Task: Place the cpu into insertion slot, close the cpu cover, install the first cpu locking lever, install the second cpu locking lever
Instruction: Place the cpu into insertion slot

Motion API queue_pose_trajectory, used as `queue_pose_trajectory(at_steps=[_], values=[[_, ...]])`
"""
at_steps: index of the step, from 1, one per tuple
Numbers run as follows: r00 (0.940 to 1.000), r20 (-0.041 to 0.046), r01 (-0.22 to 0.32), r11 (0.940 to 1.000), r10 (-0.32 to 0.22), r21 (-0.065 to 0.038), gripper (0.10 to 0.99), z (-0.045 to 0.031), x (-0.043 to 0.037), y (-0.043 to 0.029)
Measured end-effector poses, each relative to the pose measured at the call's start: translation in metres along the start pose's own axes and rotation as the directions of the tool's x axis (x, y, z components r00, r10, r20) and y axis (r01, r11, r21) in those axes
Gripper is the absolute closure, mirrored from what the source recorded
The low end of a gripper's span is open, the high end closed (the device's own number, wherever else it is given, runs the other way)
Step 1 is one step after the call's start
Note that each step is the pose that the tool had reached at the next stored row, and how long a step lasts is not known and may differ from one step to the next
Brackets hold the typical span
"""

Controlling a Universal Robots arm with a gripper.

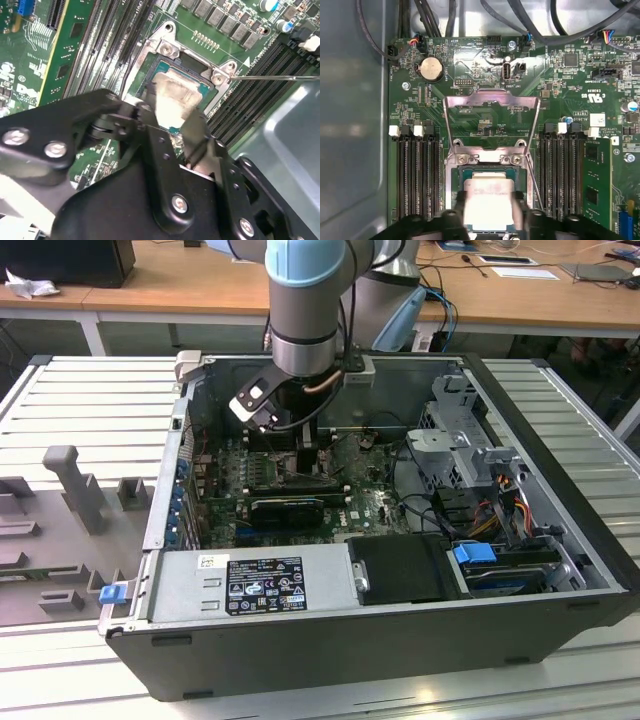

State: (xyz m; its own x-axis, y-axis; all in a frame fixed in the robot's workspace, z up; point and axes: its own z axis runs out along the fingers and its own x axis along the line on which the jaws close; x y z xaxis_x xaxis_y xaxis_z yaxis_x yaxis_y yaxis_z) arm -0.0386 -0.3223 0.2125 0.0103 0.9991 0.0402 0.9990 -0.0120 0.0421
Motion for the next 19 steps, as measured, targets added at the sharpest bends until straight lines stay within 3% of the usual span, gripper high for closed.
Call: queue_pose_trajectory(at_steps=[3, 4, 5, 6, 8, 19], values=[[1.0, -0.0001, 0.0, 1.0, 0.0, 0.0, 0.686, -0.0014, 0.0001, 0.0001], [1.0, 0.0, 0.0, 1.0, 0.0, 0.0, 0.804, -0.0019, 0.0001, 0.0001], [1.0, -0.0001, 0.0, 1.0, 0.0, 0.0, 0.867, -0.0023, 0.0001, 0.0001], [1.0, -0.0002, 0.0, 1.0, 0.0, 0.0, 0.867, -0.0024, 0.0001, 0.0001], [1.0, 0.0, 0.0, 1.0, 0.0, 0.0, 0.98, -0.003, 0.0001, 0.0001], [1.0, 0.0002, 0.0, 1.0, 0.0, 0.0, 0.98, -0.0051, 0.0002, 0.0002]])
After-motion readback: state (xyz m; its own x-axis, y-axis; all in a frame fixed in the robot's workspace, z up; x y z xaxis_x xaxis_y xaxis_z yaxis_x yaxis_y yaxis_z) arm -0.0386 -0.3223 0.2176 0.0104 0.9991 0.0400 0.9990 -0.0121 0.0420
